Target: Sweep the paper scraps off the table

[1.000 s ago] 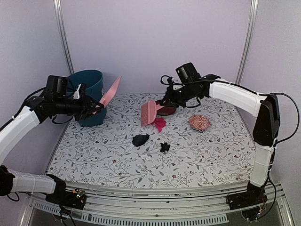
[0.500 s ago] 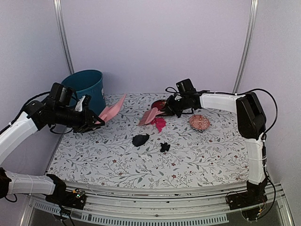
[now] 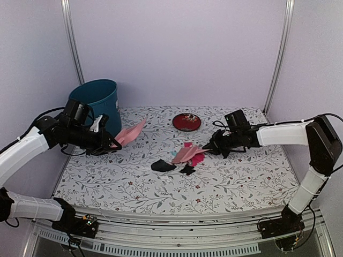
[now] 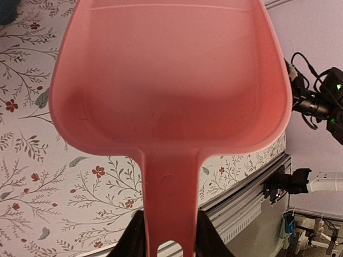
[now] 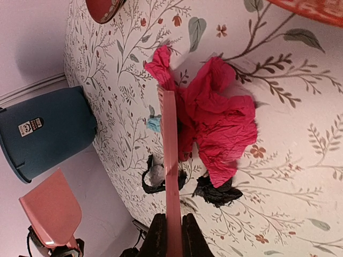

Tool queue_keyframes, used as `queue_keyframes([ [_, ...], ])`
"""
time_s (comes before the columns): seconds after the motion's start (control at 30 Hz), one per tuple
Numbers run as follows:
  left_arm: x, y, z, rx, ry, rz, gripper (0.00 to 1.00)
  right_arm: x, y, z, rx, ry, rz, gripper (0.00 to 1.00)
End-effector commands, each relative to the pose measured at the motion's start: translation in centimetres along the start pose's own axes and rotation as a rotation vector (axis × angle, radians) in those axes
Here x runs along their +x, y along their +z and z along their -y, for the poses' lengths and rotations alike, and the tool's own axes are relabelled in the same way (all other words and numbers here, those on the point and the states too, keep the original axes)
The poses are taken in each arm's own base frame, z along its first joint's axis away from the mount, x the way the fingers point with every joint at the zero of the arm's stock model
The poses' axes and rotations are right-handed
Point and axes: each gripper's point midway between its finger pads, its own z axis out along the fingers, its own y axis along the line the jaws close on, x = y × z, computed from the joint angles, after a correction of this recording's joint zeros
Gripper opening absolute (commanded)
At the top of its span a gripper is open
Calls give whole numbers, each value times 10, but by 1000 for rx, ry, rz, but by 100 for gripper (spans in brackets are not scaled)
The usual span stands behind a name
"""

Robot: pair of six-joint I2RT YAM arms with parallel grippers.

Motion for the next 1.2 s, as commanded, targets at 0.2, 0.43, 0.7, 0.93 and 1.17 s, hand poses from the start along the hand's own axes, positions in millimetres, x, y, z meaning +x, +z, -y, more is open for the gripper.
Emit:
queue_keyframes([
  [0.2, 42, 20, -14, -104, 101, -181, 5, 14, -79, -94, -114, -447, 39, 2],
  [0.43, 106, -1, -26, -254, 142, -377, 5, -18, -105, -82, 239, -713, 138, 2],
  [0.7, 157, -11, -32, -342, 201, -574, 5, -35, -117, -51, 481, -816, 160, 2],
  [0.93, 157, 8, -41, -402, 289, -650, 5, -38, -110, -43, 625, -897, 128, 2],
  [1.17, 134, 49, -48, -450, 381, -646, 4, -23, -63, -28, 646, -984, -20, 2],
])
